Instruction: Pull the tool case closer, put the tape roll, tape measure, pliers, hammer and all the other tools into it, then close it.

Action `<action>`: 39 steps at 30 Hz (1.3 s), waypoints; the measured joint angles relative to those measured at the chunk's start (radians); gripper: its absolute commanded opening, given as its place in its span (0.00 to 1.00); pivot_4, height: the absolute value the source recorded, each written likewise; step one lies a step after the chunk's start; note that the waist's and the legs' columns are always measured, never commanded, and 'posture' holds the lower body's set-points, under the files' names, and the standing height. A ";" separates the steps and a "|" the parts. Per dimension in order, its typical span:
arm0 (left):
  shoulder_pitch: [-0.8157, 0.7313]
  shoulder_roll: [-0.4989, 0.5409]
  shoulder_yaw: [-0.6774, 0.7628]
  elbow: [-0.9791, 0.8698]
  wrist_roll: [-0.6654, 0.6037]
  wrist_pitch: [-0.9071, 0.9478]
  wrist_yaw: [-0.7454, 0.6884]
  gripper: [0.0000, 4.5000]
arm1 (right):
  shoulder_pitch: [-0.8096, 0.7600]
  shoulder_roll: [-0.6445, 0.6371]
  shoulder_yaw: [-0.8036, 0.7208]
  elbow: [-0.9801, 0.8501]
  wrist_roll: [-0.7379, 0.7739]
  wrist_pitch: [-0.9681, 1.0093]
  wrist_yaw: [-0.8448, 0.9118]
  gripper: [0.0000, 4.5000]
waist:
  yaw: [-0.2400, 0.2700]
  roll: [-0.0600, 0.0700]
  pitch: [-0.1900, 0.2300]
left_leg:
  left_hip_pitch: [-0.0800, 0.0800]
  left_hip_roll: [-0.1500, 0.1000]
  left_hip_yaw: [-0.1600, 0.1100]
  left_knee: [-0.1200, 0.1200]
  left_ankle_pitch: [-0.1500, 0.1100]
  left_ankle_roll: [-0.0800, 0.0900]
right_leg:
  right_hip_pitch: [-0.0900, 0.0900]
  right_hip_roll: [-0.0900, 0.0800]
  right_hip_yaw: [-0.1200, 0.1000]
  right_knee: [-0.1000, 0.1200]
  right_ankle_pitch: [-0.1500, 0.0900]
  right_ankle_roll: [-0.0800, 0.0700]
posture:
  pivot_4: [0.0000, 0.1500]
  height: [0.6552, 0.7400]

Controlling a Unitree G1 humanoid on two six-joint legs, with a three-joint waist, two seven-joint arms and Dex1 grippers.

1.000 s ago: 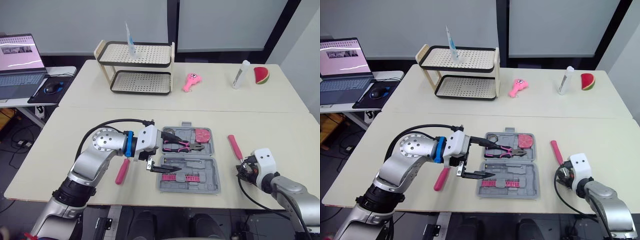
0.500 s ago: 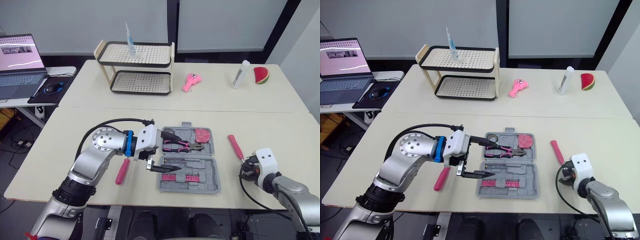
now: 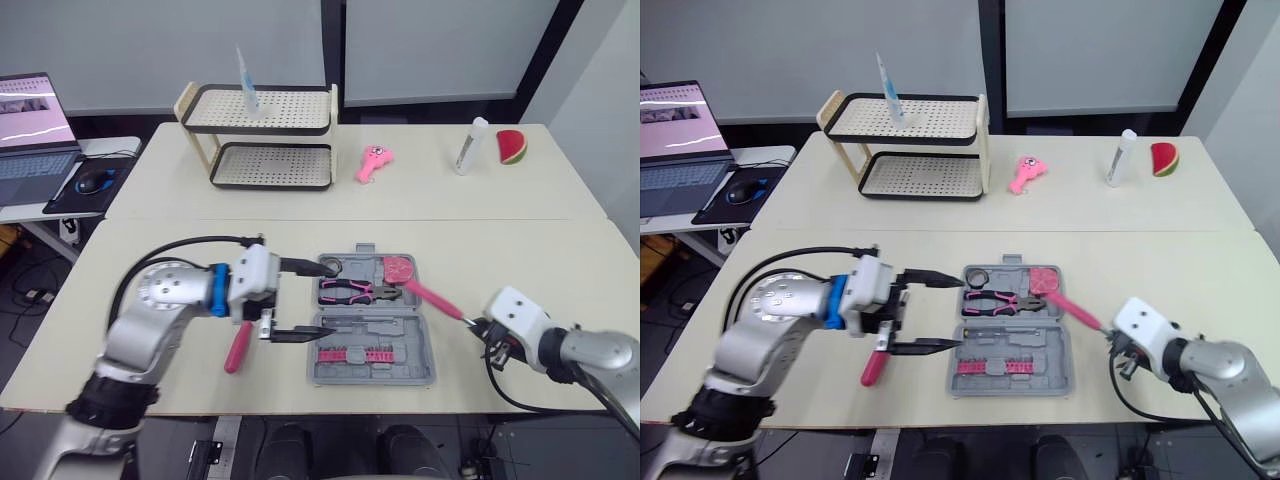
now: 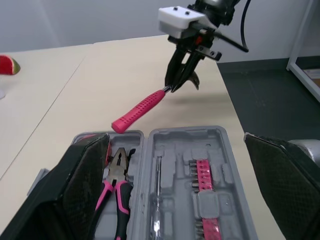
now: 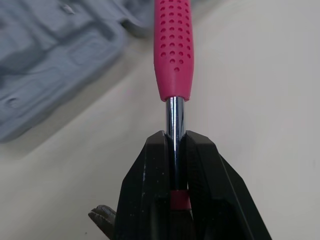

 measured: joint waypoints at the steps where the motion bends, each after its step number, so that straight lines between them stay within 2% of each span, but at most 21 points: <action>1: 0.028 0.030 0.022 -0.002 -0.006 -0.007 -0.023 1.00 | -0.062 -0.007 0.051 -0.008 -0.010 0.004 0.031 0.05 | 0.000 -0.001 0.000 | 0.000 0.000 -0.001 0.000 0.000 0.000 | 0.000 0.000 0.000 0.000 0.000 0.000 | 1.00 1.00; 8: 0.104 0.129 0.085 0.040 0.011 -0.079 -0.104 1.00 | -0.389 0.030 0.375 -0.020 -0.104 0.093 0.148 0.05 | 0.007 -0.001 0.001 | -0.002 -0.002 -0.002 0.001 0.000 0.000 | -0.001 -0.002 -0.001 0.000 0.000 0.000 | 1.00 1.00; 16: 0.165 0.166 0.106 0.026 0.016 -0.084 -0.111 1.00 | -0.572 0.090 0.596 -0.028 -0.207 0.236 0.181 0.05 | 0.006 -0.001 0.001 | -0.003 -0.002 -0.003 0.001 0.000 0.000 | -0.003 -0.002 -0.001 0.001 0.000 0.000 | 1.00 1.00; 26: 0.171 0.172 0.107 -0.006 0.016 -0.058 -0.099 1.00 | -0.628 0.132 0.707 -0.020 -0.277 0.269 0.184 0.05 | 0.004 -0.001 0.001 | -0.005 -0.002 -0.001 0.002 0.000 0.000 | -0.008 -0.002 -0.001 0.004 0.000 0.000 | 1.00 1.00; 39: 0.178 0.173 0.107 -0.020 0.016 -0.043 -0.092 1.00 | -0.631 0.193 0.717 0.044 -0.331 0.264 0.180 0.05 | 0.002 -0.001 0.001 | -0.008 -0.002 -0.001 0.002 0.000 0.000 | -0.011 -0.002 -0.001 0.008 0.000 0.000 | 1.00 1.00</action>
